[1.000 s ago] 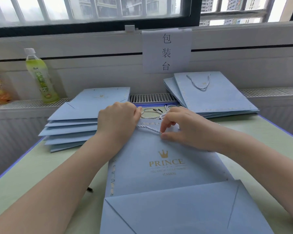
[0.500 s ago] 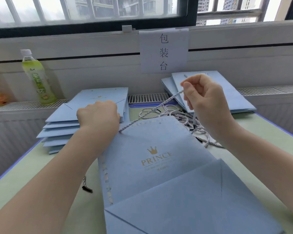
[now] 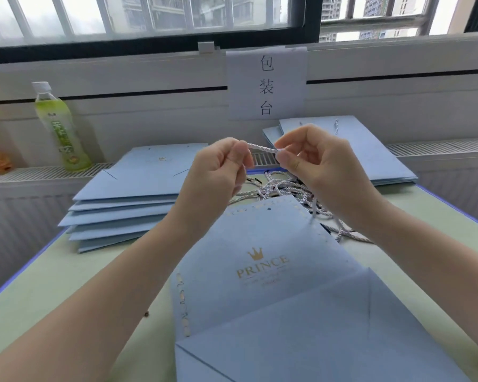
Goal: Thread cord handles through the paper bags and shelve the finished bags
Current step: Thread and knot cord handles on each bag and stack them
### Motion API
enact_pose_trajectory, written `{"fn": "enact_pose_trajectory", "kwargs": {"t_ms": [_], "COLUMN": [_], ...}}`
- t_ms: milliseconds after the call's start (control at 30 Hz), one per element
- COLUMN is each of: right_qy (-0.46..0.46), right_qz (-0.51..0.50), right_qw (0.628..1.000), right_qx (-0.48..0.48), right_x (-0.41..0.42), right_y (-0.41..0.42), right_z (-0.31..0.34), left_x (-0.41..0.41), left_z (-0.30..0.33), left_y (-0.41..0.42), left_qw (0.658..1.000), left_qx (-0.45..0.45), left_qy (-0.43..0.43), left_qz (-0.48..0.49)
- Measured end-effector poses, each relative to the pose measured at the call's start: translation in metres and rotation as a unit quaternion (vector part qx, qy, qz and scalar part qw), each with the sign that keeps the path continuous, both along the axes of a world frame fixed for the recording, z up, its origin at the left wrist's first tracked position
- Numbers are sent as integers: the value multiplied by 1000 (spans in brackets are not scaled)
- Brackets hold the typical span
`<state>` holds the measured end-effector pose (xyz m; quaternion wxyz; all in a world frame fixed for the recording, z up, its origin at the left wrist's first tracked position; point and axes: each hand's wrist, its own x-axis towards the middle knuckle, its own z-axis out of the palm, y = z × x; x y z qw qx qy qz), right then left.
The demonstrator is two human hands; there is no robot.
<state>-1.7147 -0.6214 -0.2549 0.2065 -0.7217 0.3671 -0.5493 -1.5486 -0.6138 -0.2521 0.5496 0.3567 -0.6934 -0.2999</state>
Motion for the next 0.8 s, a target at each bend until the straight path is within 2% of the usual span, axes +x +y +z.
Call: {"fn": "enact_pose_trajectory", "kwargs": {"t_ms": [133,200,300,367,433,500,600,700,800], "right_qy": [38,44,56,88,163,253,364,421,443], "right_qz": [-13,-16,-14,-30,-88,-167,-200,-181,-173], "right_qw": [998,997,996,994,982,952,907,884,875], "right_qx": [55,67,73,66,45,38,66,88,90], "right_x": [-7,-9,-8,-6,-5,-8,-10,-7,-5], "right_y": [-9,-10,-9,-10,-12,-14,-13,-11,-7], "right_z": [-8,-10,-11,-12,-14,-17,-22,-23,-21], "left_x": [11,17,19,18,16,12,6,3,1], "left_z": [4,8,9,8,8,3,-19,-39,-47], "left_y": [-6,-8,-8,-5,-2,-1,-11,-18,-19], "left_qw": [990,983,990,995,992,987,973,943,883], "left_qx": [-30,-24,-5,25,79,114,43,-33,-50], "left_qy": [88,136,125,100,45,-54,-226,-330,-454], "left_qz": [103,117,71,-2,-85,-98,-3,42,110]}}
